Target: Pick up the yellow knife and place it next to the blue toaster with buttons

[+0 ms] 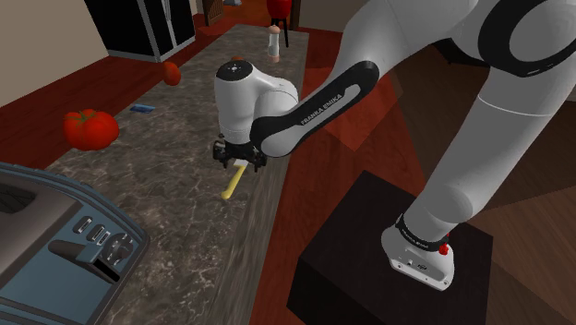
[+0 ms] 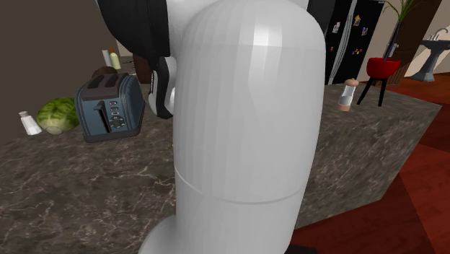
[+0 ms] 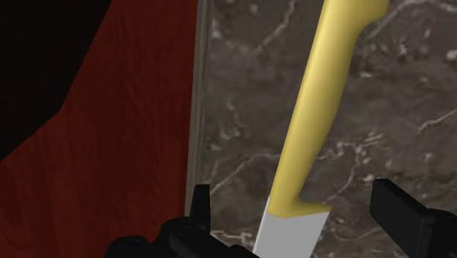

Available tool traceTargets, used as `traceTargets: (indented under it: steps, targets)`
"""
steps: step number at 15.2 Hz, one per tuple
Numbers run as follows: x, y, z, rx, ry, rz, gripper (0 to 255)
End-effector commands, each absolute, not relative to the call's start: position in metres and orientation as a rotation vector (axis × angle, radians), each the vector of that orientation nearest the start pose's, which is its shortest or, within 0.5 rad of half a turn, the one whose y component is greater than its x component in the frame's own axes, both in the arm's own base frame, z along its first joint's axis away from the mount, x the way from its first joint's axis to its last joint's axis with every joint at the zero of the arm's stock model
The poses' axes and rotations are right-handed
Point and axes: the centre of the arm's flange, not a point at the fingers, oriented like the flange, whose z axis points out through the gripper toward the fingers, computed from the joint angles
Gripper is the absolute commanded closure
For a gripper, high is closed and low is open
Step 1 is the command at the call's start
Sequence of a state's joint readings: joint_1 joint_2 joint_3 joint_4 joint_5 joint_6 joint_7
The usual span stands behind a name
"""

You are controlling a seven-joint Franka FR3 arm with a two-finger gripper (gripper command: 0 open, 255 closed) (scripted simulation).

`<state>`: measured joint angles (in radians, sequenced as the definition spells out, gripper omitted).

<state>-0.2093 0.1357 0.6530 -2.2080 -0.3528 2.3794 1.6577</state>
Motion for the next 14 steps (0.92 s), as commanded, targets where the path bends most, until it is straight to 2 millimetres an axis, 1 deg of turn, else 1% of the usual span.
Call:
traceTargets:
  steps: [1, 2, 3, 12, 14]
  targets:
    - [0.499, 0.230, 0.337, -2.784, 1.473, -0.289, 0]
    - [0.499, 0.230, 0.337, -2.784, 1.473, -0.289, 0]
    - [0.499, 0.230, 0.337, -2.784, 1.473, -0.289, 255]
    - [0.499, 0.230, 0.337, -2.784, 1.473, -0.289, 255]
    - [0.499, 0.230, 0.348, -2.784, 1.473, -0.289, 255]
